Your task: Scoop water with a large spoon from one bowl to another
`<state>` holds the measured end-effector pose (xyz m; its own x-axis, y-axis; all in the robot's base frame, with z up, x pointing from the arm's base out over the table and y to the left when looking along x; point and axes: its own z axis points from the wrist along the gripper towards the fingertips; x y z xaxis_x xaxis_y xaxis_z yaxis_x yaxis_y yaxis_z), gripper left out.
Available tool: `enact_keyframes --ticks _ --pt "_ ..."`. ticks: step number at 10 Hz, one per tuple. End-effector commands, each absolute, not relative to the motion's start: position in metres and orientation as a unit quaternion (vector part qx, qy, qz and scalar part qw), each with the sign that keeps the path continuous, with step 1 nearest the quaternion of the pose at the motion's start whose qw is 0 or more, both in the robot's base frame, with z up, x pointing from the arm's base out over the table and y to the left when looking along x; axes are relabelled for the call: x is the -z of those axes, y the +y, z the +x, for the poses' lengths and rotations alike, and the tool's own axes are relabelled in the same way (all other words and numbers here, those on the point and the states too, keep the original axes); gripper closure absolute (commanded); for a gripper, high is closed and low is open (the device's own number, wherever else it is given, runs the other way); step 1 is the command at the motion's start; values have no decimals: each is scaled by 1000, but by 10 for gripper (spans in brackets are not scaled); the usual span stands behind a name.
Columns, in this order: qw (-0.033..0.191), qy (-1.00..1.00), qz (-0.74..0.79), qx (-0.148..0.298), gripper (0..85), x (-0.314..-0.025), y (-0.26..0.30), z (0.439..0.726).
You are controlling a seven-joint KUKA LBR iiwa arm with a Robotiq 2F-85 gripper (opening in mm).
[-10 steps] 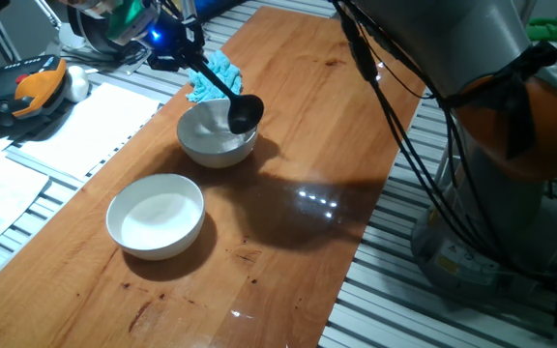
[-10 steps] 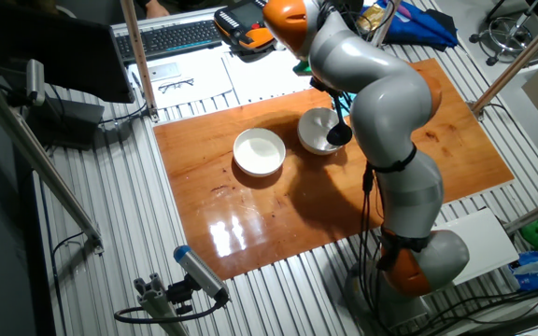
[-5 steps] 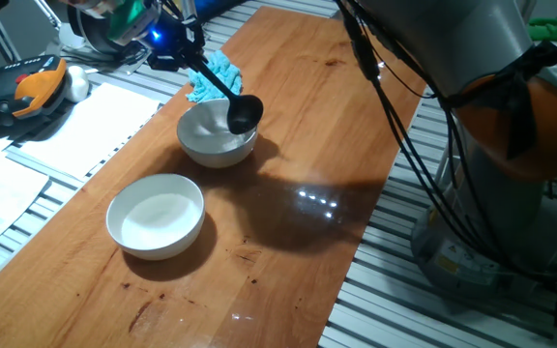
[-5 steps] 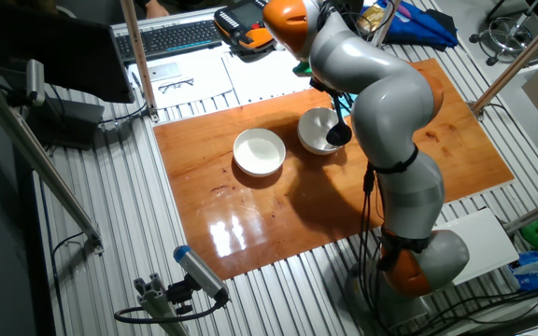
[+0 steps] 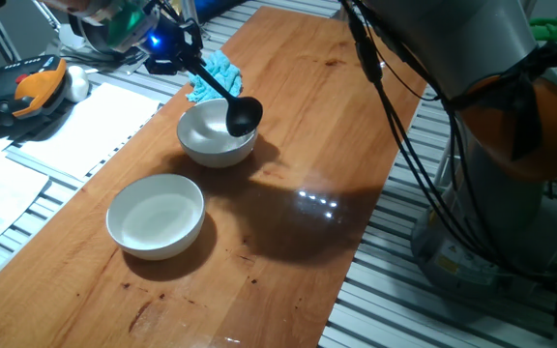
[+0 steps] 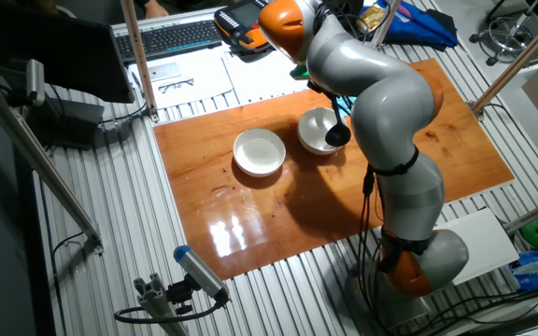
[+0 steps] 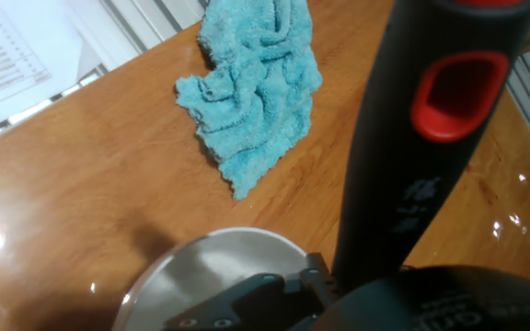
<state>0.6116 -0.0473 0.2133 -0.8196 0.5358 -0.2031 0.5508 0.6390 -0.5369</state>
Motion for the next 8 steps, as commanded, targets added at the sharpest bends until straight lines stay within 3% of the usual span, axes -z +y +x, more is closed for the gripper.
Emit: enact_keyframes --ticks 1,8 --pt "13 906 296 303 850 -214 -46 611" --pt "36 904 266 334 850 -213 -46 612"
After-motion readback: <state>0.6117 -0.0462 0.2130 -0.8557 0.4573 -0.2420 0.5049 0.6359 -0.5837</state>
